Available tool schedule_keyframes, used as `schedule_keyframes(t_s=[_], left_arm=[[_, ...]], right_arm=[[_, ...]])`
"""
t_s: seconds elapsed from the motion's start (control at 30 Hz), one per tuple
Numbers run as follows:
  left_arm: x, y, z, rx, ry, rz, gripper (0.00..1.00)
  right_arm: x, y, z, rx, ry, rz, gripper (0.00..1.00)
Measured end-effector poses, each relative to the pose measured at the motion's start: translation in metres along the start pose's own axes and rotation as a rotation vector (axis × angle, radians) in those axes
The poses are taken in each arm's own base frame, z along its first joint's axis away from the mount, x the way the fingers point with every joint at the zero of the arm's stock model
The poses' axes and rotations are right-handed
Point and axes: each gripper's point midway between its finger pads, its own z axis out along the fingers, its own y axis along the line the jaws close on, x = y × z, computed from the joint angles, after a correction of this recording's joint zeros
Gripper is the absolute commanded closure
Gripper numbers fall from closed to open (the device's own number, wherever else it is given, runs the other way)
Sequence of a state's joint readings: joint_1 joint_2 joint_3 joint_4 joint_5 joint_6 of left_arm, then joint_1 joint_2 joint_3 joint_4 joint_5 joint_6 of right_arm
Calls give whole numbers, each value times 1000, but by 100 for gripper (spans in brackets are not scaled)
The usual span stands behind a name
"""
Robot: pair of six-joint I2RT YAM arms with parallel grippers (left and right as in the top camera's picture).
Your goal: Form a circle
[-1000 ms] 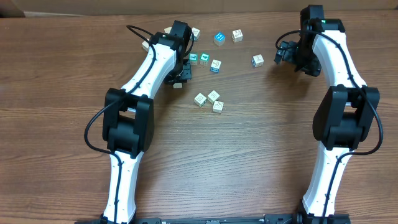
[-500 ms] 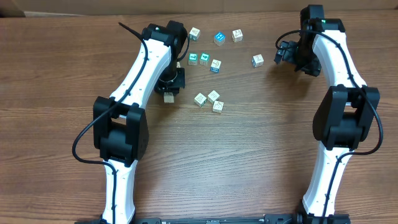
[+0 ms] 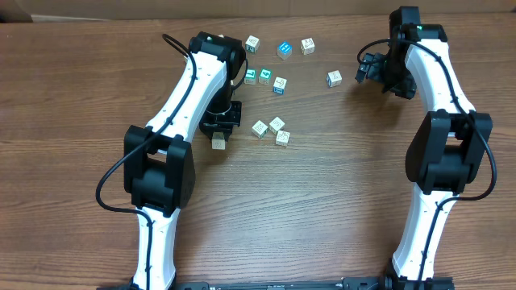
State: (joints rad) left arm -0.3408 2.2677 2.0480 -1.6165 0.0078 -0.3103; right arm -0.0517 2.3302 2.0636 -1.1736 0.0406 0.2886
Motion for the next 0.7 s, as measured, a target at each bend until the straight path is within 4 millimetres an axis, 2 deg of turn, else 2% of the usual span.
schedule_keyframes(t_s=[0.17,0.33,0.7], left_arm=[[8,2,0,-10,31,0,84],[11,3,0,-14,44,26,92],[21,-15,0,-32,54,106,95]], right_arm=[[0,0,0,0,1,-1,0],[0,0,0,0,1,-1,0],[0,0,0,0,0,-1,0]])
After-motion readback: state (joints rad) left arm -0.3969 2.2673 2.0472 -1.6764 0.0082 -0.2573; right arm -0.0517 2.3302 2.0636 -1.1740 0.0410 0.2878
